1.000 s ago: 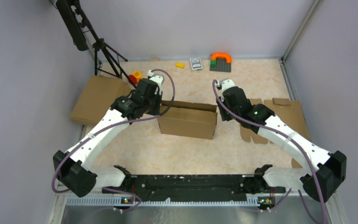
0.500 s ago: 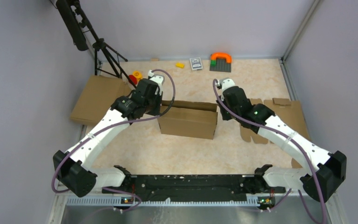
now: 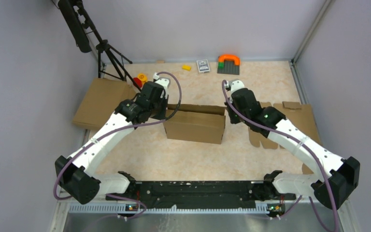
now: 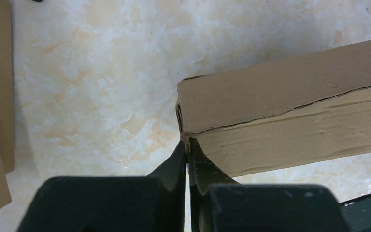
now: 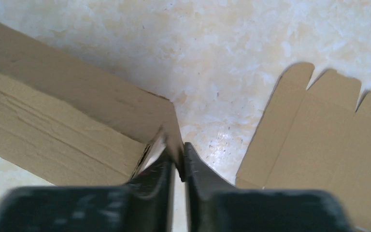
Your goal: Fold the paper box
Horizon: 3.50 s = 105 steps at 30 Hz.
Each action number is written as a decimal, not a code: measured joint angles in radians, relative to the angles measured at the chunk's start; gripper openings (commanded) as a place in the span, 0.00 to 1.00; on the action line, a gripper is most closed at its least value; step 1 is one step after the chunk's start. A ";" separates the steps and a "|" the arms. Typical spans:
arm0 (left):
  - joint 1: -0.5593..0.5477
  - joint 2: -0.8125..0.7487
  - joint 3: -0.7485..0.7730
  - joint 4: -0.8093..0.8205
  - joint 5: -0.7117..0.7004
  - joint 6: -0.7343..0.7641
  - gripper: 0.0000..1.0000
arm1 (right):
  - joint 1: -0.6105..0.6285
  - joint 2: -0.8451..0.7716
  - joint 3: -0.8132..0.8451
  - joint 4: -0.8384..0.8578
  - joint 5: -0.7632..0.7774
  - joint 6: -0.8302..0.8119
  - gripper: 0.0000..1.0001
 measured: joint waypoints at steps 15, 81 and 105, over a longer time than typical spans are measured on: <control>0.000 0.001 0.001 -0.008 0.016 -0.004 0.00 | 0.000 0.121 0.234 -0.192 -0.035 0.140 0.00; -0.021 -0.018 -0.018 -0.006 -0.034 -0.079 0.00 | -0.013 0.382 0.497 -0.449 -0.053 0.303 0.00; -0.024 -0.018 -0.021 0.001 -0.018 -0.101 0.00 | -0.012 0.252 0.312 -0.279 -0.017 0.345 0.00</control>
